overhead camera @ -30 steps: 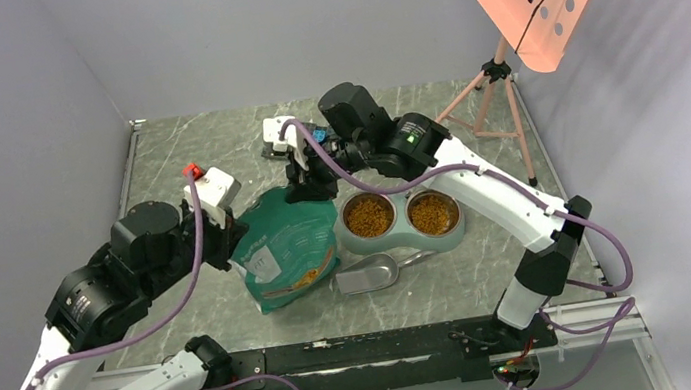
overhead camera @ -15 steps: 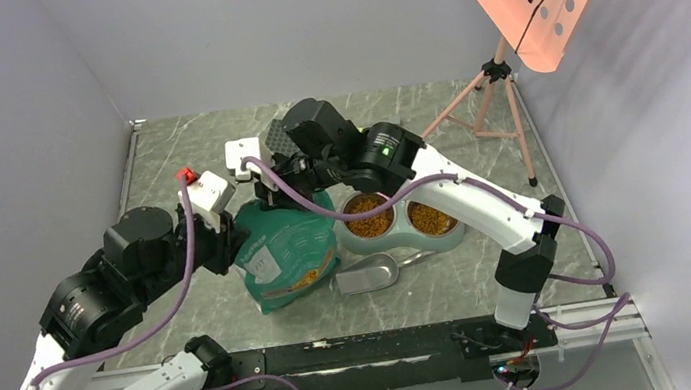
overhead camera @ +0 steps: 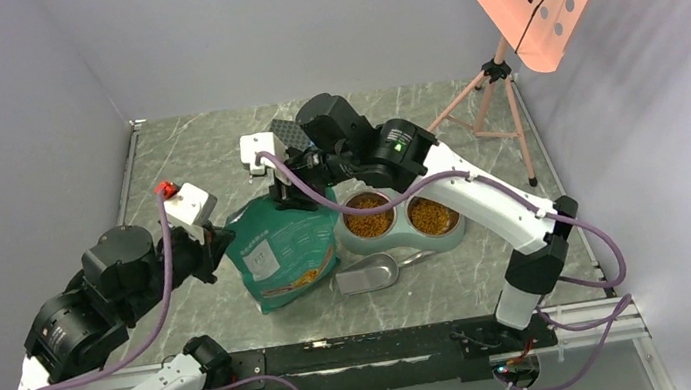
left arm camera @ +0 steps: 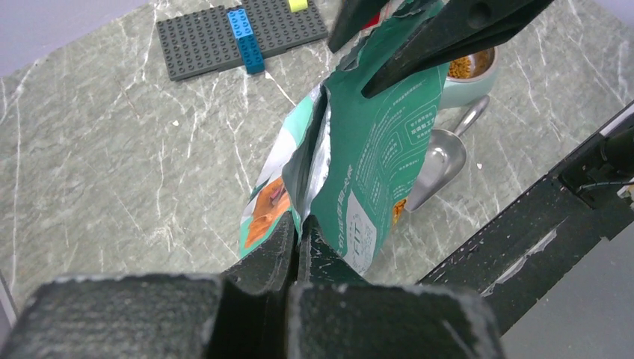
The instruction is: Serve the pet food
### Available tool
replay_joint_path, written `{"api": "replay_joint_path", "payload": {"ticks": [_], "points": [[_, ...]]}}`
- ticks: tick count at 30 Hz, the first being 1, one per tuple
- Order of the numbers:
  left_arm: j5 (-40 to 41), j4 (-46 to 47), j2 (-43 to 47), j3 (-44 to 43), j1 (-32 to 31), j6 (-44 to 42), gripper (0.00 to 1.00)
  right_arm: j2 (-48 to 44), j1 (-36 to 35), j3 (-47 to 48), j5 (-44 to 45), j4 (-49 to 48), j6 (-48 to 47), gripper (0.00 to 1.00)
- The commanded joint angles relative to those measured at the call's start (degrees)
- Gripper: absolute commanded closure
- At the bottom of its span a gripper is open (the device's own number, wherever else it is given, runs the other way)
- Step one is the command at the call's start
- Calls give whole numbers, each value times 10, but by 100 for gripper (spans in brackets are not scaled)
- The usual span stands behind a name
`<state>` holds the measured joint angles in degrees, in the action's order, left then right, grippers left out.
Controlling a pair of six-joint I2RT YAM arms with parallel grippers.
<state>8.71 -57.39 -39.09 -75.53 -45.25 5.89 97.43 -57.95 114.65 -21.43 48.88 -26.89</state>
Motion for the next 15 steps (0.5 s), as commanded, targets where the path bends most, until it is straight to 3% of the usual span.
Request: {"api": "replay_joint_path", "payload": {"ticks": [1,5,12,13,14,15], "points": [[-38,36,17,1,0,-27,100,4,-1,26,2,28,-12,52],[-76,57,33,17,0,-41,100,41,-37,68,21,33,-30,46],[-91,100,74,69,0,-44,100,59,-75,85,31,30,-67,48],[-89,110,81,77,0,-42,100,57,-76,82,29,34,-73,52],[-89,121,86,85,0,-39,100,55,-77,77,35,33,-77,64],[-89,128,91,92,1,-36,100,51,-77,70,55,24,-79,86]]}}
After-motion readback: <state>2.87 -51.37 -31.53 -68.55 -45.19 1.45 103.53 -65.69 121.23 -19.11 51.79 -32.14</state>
